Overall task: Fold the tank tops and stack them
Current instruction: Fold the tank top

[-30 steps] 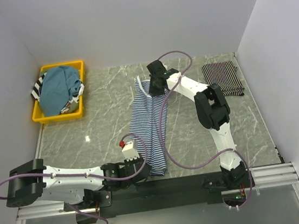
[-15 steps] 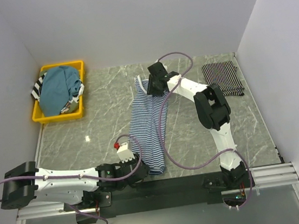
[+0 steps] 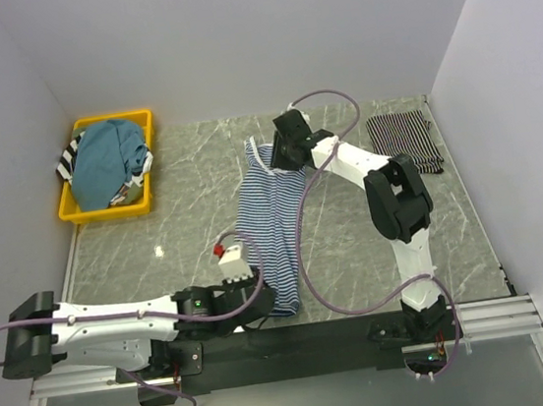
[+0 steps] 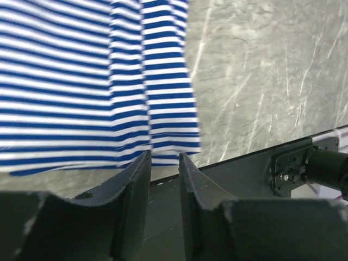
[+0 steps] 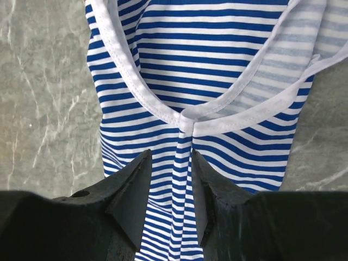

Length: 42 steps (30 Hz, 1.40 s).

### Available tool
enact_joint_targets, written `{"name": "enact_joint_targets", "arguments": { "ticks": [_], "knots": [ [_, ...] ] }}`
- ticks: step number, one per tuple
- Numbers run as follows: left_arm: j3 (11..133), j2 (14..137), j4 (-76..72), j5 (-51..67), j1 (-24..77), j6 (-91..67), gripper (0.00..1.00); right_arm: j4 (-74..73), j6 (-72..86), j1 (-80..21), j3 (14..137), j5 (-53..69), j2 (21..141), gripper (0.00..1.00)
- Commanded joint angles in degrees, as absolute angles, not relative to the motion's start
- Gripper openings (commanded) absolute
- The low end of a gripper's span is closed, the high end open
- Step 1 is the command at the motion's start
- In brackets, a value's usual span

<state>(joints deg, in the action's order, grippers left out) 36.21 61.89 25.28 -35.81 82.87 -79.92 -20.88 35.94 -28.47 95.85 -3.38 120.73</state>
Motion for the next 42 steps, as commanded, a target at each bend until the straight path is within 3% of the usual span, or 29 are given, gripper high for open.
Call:
{"name": "enact_joint_targets", "arguments": {
  "ticks": [1,6,13,20,27,31,42],
  "knots": [
    [42.52,66.26,27.33,-36.83,83.06,-73.66,0.32,-18.99,35.51,-28.39,93.09,-4.48,115.24,0.42],
    [45.35,71.54,31.11,-35.42,82.09,-71.89,0.35,-14.07,36.65,-28.65,81.67,-4.22,108.21,0.42],
    [44.73,72.51,27.69,-31.46,80.42,-66.01,0.49,-7.39,38.93,-28.83,64.97,-3.78,92.84,0.42],
    [45.44,76.28,26.02,-29.71,78.31,-60.82,0.49,-1.94,41.92,-31.20,49.50,-4.13,81.84,0.42],
    [44.56,77.69,24.17,-29.44,76.82,-60.38,0.40,-0.09,44.73,-35.59,38.33,-5.44,73.22,0.42],
    [44.12,77.43,24.52,-30.32,76.20,-60.73,0.29,-0.09,46.67,-41.64,33.94,-8.08,68.74,0.42],
    [40.17,75.32,20.74,-27.86,74.09,-60.29,0.09,-3.60,54.31,-58.16,28.65,-17.75,64.51,0.42]
  ]
}}
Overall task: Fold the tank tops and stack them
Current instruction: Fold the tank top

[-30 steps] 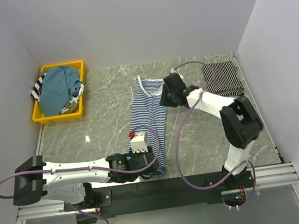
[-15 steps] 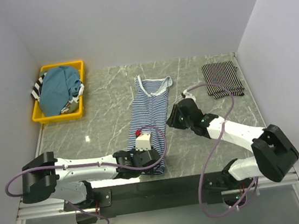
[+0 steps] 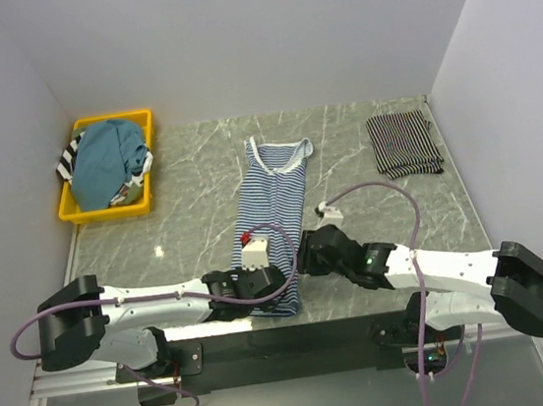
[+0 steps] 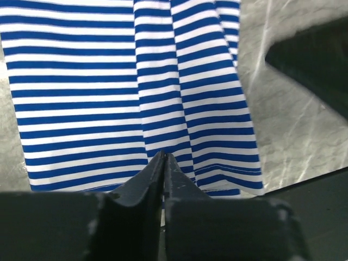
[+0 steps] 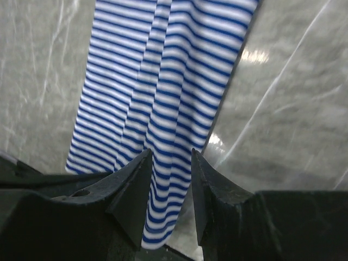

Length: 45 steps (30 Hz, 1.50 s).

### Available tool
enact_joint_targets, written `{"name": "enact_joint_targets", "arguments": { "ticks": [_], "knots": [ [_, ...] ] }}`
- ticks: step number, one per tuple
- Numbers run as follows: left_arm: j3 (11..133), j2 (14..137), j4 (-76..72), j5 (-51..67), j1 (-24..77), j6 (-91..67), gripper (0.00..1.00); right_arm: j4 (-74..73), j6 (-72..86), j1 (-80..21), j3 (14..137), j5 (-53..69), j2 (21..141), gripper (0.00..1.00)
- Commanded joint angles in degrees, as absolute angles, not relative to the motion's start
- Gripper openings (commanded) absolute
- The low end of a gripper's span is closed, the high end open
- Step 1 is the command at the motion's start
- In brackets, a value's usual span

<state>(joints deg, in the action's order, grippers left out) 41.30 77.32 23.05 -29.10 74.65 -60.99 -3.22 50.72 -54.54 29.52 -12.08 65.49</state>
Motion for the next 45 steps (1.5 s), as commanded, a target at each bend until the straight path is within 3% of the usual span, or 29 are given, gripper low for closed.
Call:
{"name": "enact_joint_targets", "arguments": {
  "ticks": [1,5,22,33,37,42,45],
  "knots": [
    [39.99,74.97,20.57,-27.77,74.00,-60.38,0.05,-3.95,54.84,-59.49,28.74,-18.28,64.77,0.42],
    [38.94,73.74,20.92,-28.04,73.39,-61.17,0.01,-6.06,57.82,-65.03,29.97,-22.57,66.71,0.42],
    [34.10,68.65,19.60,-25.84,70.75,-63.19,0.01,-10.11,63.81,-78.48,36.12,-27.34,79.45,0.50],
    [35.86,66.70,18.37,-22.06,70.75,-60.47,0.20,-8.79,63.19,-80.24,36.74,-27.42,80.07,0.61],
    [37.26,69.95,17.32,-20.22,70.66,-58.45,0.37,-9.84,64.68,-81.12,34.99,-29.70,76.66,0.62],
    [38.32,72.15,17.40,-19.95,70.66,-57.40,0.41,-10.19,65.30,-81.91,33.75,-30.67,74.45,0.62],
    [38.93,73.73,17.58,-19.95,70.66,-57.04,0.39,-11.25,65.83,-82.53,33.84,-31.03,74.53,0.62]
  ]
}}
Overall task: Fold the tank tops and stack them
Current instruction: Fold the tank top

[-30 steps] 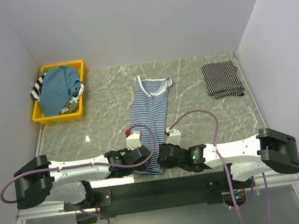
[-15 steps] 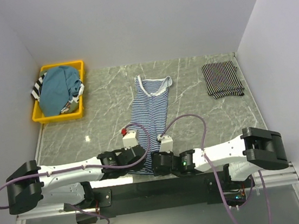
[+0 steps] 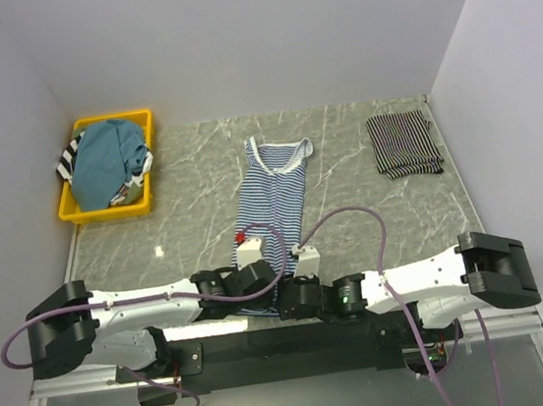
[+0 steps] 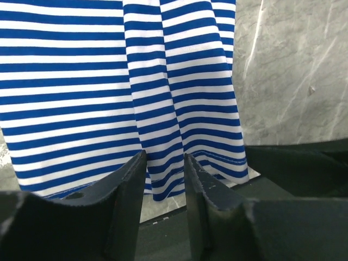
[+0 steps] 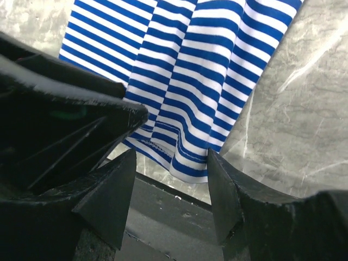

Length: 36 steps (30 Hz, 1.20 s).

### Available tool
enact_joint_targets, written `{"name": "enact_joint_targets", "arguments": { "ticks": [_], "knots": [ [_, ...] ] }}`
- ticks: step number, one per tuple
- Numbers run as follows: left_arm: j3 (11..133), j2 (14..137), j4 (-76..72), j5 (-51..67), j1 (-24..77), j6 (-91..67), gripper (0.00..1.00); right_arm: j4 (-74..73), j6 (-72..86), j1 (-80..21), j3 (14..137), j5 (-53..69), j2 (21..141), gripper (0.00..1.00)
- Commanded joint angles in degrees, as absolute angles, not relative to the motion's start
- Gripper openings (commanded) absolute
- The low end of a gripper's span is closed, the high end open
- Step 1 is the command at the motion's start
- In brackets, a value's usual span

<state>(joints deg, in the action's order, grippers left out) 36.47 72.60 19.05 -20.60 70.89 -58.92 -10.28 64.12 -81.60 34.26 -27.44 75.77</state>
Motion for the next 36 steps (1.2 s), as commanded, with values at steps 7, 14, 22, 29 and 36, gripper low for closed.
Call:
{"name": "enact_joint_targets", "arguments": {
  "ticks": [7,14,22,29,36],
  "knots": [
    [39.20,76.29,18.90,-21.97,70.66,-58.01,0.18,-14.50,68.28,-84.29,34.10,-32.08,76.38,0.61],
    [38.32,75.32,19.51,-22.94,70.75,-59.24,0.05,-15.38,70.14,-84.55,33.40,-32.08,78.39,0.51],
    [37.53,72.95,20.30,-23.73,70.66,-60.38,0.02,-17.05,72.50,-84.55,33.22,-31.82,79.89,0.26],
    [36.13,71.19,20.22,-24.00,70.14,-61.17,0.01,-17.84,74.27,-84.81,31.38,-31.99,78.05,0.19],
    [33.23,70.14,19.43,-23.73,69.61,-63.63,0.01,-17.84,73.48,-85.87,32.69,-32.78,79.10,0.32]
  ]
}}
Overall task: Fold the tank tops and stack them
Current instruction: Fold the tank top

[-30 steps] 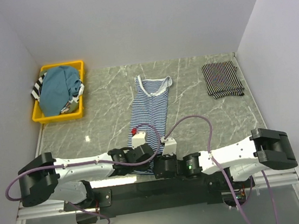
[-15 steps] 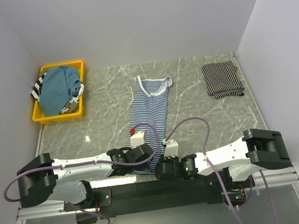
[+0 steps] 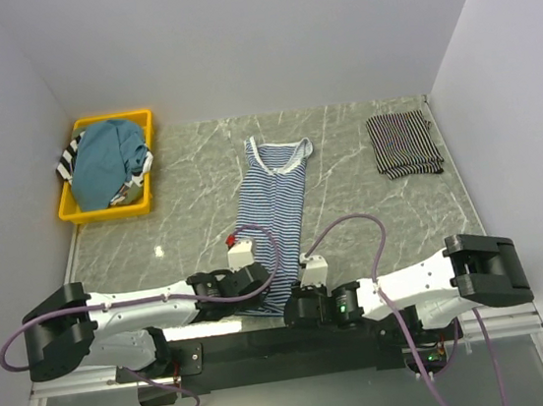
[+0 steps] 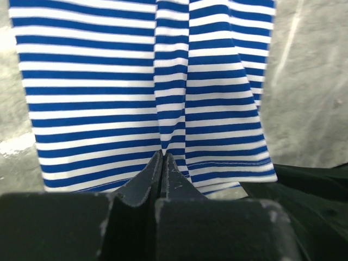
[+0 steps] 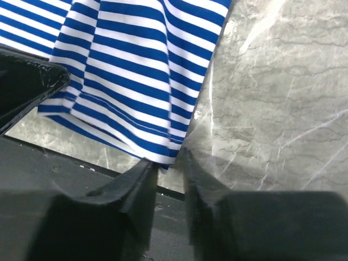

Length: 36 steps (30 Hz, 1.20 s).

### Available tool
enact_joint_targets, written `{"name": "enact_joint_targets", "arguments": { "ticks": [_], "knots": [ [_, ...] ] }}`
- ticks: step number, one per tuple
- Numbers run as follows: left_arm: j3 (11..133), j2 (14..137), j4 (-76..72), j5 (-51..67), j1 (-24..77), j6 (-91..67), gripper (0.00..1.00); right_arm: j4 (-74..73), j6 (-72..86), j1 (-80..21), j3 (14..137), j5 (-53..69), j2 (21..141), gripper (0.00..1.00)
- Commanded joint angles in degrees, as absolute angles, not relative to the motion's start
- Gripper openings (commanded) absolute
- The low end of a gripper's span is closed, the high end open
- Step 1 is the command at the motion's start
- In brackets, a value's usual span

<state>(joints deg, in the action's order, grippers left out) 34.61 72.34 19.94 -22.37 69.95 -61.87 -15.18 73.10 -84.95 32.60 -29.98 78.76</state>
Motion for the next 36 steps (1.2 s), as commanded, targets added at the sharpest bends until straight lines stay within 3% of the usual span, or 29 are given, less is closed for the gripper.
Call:
{"name": "enact_joint_targets", "arguments": {
  "ticks": [1,5,12,17,22,25,32,36],
  "knots": [
    [32.53,69.88,19.25,-23.73,69.52,-63.98,0.01,-17.58,73.30,-86.39,32.78,-32.87,79.10,0.35],
    [30.94,68.29,18.02,-23.20,69.52,-64.77,0.01,-17.40,72.78,-87.45,32.78,-33.57,77.87,0.47],
    [30.32,66.36,16.17,-21.88,69.43,-63.28,0.08,-19.25,71.63,-87.98,32.34,-34.89,69.89,0.47],
    [30.15,66.36,16.26,-21.62,69.52,-63.19,0.06,-20.04,71.63,-87.54,30.94,-37.35,59.86,0.48],
    [28.83,67.67,15.03,-20.65,69.43,-64.60,0.01,-12.17,66.19,-78.87,29.80,-31.84,59.67,0.42],
    [27.87,67.76,14.85,-20.48,69.43,-65.74,0.01,-4.95,62.76,-75.07,28.83,-26.65,63.26,0.33],
    [25.75,66.53,14.24,-19.87,69.61,-67.67,0.01,-1.85,62.14,-74.88,31.91,-22.60,76.28,0.21],
    [24.87,66.36,13.80,-19.51,69.52,-68.11,0.01,-2.19,65.03,-77.34,30.59,-22.85,78.48,0.20]
  ]
}}
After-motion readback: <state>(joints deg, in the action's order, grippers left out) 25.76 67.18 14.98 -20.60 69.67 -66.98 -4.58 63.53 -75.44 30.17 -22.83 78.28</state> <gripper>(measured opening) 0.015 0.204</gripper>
